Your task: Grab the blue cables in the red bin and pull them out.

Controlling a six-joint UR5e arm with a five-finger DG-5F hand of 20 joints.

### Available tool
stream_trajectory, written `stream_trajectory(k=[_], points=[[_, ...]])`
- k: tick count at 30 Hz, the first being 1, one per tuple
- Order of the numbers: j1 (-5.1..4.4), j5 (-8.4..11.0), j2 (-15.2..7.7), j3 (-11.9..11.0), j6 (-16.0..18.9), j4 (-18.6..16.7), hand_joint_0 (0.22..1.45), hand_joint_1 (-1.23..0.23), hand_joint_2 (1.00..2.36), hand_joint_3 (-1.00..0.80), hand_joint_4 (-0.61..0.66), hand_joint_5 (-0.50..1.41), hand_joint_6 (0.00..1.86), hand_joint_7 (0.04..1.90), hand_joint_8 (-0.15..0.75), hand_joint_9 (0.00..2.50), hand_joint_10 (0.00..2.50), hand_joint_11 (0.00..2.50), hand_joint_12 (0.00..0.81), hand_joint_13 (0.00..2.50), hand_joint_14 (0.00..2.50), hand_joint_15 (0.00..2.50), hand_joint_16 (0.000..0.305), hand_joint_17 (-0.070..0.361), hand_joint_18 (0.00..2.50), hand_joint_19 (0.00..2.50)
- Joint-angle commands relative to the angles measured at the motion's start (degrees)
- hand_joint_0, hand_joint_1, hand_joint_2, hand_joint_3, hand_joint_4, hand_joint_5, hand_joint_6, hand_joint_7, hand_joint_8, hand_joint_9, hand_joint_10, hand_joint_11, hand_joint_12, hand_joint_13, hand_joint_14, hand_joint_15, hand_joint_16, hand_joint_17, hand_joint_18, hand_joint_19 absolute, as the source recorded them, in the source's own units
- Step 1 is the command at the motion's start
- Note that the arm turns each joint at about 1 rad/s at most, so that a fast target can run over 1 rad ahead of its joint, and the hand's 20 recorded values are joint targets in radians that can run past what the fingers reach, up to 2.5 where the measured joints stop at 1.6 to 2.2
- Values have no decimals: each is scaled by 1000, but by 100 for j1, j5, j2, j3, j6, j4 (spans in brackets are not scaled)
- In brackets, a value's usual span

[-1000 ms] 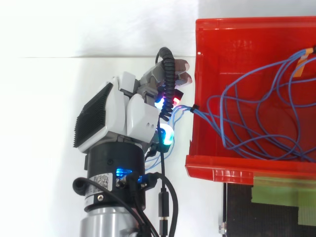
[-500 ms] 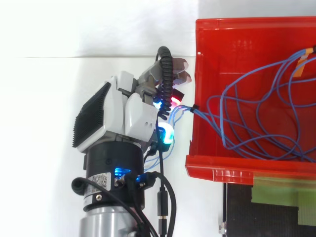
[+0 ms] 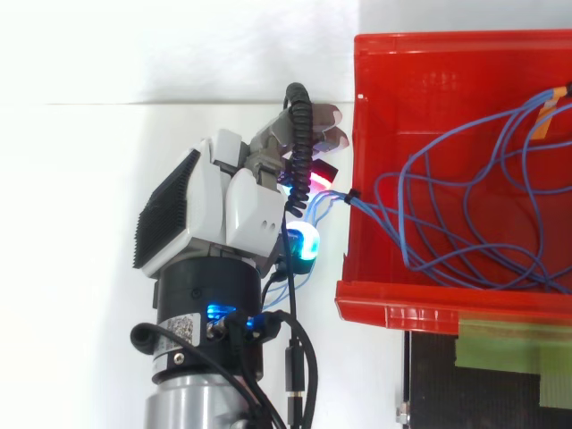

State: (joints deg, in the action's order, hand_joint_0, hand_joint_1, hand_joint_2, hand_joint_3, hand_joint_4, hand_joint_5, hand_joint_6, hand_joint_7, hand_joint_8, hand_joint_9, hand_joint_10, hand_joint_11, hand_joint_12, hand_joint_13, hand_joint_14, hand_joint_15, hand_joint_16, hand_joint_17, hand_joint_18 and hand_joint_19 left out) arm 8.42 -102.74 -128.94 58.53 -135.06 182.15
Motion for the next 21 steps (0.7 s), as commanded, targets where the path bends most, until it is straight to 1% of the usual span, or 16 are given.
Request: stream_trajectory(k=[1, 6, 16, 20, 21], points=[[2, 0, 0, 0, -43, -4, 804, -944, 1000, -1000, -16, 844, 0, 836, 236, 866, 24, 846, 347, 835, 24, 661, 44, 99, 613, 555], [2, 0, 0, 0, -69, -4, 806, -943, 1000, -1000, -12, 842, 86, 820, 231, 871, 23, 849, 347, 838, 24, 662, 44, 99, 622, 563], [2, 0, 0, 0, -69, -4, 810, -937, 1000, -1000, -6, 822, 379, 737, 237, 894, 24, 861, 346, 852, 24, 662, 44, 98, 632, 565], [2, 0, 0, -8, -69, -4, 814, -933, 1000, -1000, -4, 822, 431, 718, 234, 902, 24, 859, 345, 855, 23, 670, 43, 98, 633, 563], [2, 0, 0, -8, -69, -4, 815, -933, 1000, -1000, -4, 832, 350, 752, 234, 901, 24, 867, 344, 856, 24, 663, 43, 98, 632, 565]])
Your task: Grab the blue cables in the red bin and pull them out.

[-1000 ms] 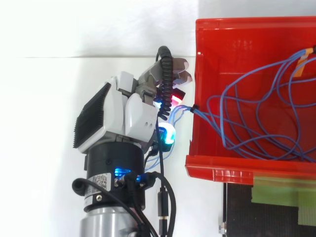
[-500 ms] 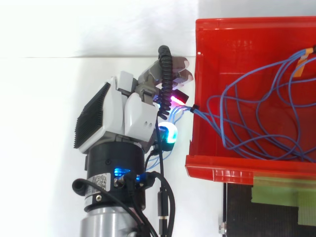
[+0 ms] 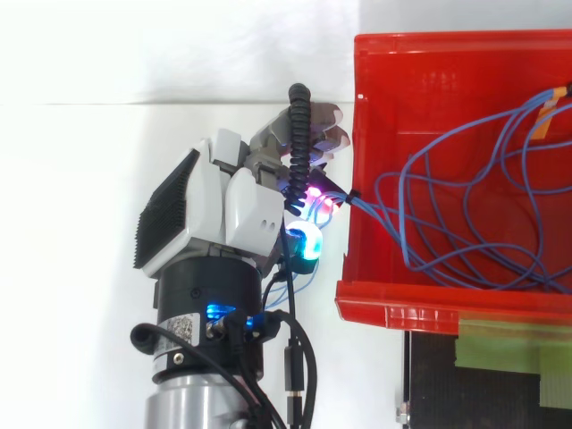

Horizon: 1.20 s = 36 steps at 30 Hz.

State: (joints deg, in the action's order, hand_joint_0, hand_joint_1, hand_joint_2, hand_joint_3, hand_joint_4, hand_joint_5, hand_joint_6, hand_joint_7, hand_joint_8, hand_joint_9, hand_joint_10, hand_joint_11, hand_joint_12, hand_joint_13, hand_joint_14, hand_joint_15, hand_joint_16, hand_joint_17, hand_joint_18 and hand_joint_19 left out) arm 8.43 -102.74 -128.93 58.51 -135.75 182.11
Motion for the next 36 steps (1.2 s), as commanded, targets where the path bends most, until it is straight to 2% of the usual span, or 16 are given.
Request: stream_trajectory(k=[1, 5, 11, 22, 27, 36], points=[[1, 0, 0, -6, 0, 0, 813, -933, 1000, -1000, 9, 859, 129, 818, 234, 901, 24, 857, 345, 853, 26, 668, 43, 98, 632, 563], [1, 0, 0, 3, 0, 0, 809, -930, 1000, -1000, 20, 879, 0, 836, 238, 888, 22, 857, 345, 853, 25, 663, 44, 98, 630, 565], [1, 0, 9, 3, 0, 17, 805, -927, 1000, -1000, 46, 822, 9, 720, 236, 876, 25, 844, 343, 845, 23, 668, 44, 99, 622, 566], [10, 0, 0, -6, -97, 17, 799, -928, 1000, -1000, 62, 787, 12, 645, 238, 874, 23, 830, 347, 845, 25, 671, 44, 99, 620, 571], [10, 0, 0, 3, -97, 9, 802, -929, 1000, -1000, 43, 801, 12, 664, 234, 871, 24, 830, 345, 844, 25, 666, 44, 99, 620, 572], [10, 0, 0, 3, -114, 0, 812, -939, 1000, -1000, -7, 896, 28, 854, 234, 892, 24, 856, 345, 855, 23, 673, 44, 98, 628, 570]])
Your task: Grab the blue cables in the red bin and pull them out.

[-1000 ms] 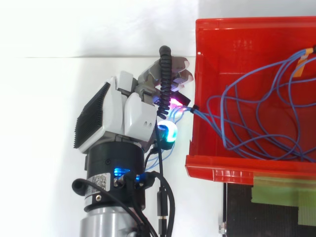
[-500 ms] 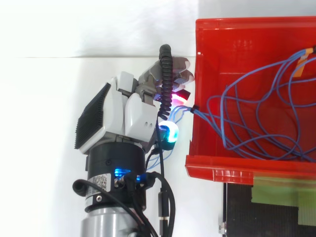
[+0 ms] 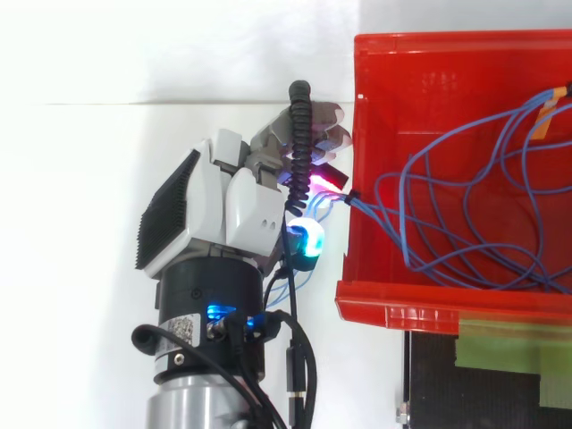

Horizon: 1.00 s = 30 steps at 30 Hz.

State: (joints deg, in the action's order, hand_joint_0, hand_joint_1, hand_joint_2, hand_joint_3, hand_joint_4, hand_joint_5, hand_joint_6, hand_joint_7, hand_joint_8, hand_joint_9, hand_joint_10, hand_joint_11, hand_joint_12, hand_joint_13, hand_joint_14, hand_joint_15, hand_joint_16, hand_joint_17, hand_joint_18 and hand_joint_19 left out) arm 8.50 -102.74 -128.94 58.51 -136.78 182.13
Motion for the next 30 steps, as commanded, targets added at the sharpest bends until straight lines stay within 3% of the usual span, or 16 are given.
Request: stream_trajectory(k=[1, 10, 11, 12, 13, 19, 30], points=[[-7, 0, 0, 2, -20, -2, 813, -938, 1000, -1000, -9, 892, 41, 859, 232, 902, 25, 861, 343, 855, 23, 668, 44, 98, 629, 564], [2, 0, 0, 2, -37, -2, 824, -930, 1000, -1000, -14, 887, 196, 818, 230, 919, 24, 867, 339, 863, 24, 667, 43, 97, 632, 574], [2, 0, 9, 2, -37, -2, 823, -930, 1000, -1000, -9, 889, 182, 820, 231, 920, 24, 868, 340, 862, 25, 666, 43, 97, 632, 573], [-7, 0, 0, 2, -37, -2, 823, -929, 1000, -1000, -7, 918, 0, 874, 229, 916, 25, 862, 340, 860, 25, 676, 43, 97, 632, 574], [-7, 0, 0, 2, -37, -2, 820, -929, 1000, -1000, 13, 876, 7, 776, 231, 898, 25, 855, 341, 852, 23, 676, 43, 97, 628, 575], [-7, 0, 0, 2, -55, -55, 806, -931, 1000, -1000, 57, 809, 13, 646, 233, 881, 25, 837, 343, 849, 25, 673, 44, 99, 622, 572], [-7, 0, 0, 11, -222, -55, 796, -932, 1000, -1000, 73, 780, 14, 570, 231, 874, 24, 823, 344, 844, 25, 669, 44, 100, 618, 570]])
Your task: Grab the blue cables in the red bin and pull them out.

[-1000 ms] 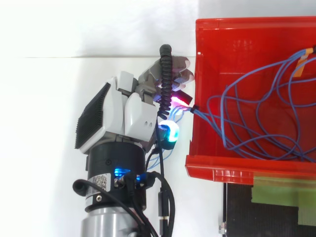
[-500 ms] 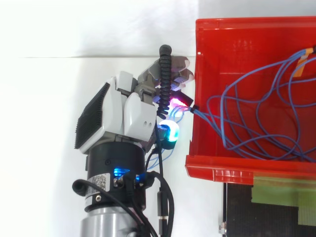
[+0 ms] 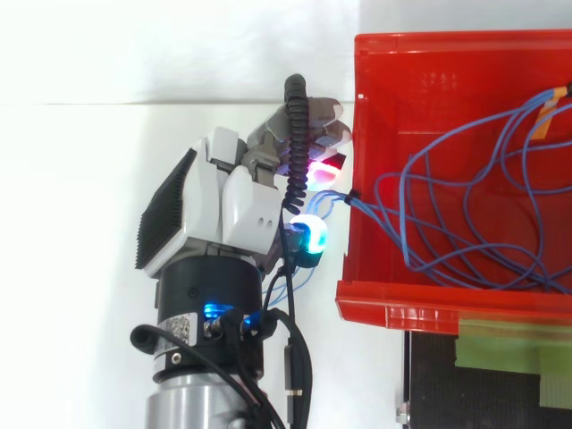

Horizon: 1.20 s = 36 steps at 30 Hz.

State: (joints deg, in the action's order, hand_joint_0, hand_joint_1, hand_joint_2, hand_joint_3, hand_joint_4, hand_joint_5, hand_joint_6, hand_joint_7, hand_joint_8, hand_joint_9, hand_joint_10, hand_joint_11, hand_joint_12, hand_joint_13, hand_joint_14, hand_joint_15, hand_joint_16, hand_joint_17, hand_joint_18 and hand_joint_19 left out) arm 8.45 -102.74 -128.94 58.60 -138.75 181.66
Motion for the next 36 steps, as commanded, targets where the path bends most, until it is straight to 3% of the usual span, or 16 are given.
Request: stream_trajectory(k=[1, 13, 19, 33, 36], points=[[-1, 0, 0, 2, -34, -8, 796, -933, 1000, -1000, 73, 783, 14, 577, 231, 875, 24, 814, 342, 844, 24, 663, 44, 100, 617, 579], [-10, 0, 0, 2, -60, -8, 812, -936, 1000, -1000, 3, 953, 0, 898, 229, 923, 27, 872, 341, 860, 25, 669, 43, 98, 630, 574], [-10, 0, 0, 2, -113, -8, 837, -916, 1000, -1000, -21, 955, 199, 848, 228, 951, 24, 862, 337, 872, 25, 669, 42, 95, 636, 573], [-18, 0, 0, 11, -113, 10, 893, -873, 1000, -1000, -35, 962, 319, 863, 225, 1008, 26, 883, 327, 894, 26, 670, 41, 92, 654, 575], [-10, 0, 0, 2, -113, 10, 911, -852, 1000, -1000, -25, 930, 432, 830, 228, 1010, 25, 894, 329, 903, 25, 665, 41, 91, 665, 567]])
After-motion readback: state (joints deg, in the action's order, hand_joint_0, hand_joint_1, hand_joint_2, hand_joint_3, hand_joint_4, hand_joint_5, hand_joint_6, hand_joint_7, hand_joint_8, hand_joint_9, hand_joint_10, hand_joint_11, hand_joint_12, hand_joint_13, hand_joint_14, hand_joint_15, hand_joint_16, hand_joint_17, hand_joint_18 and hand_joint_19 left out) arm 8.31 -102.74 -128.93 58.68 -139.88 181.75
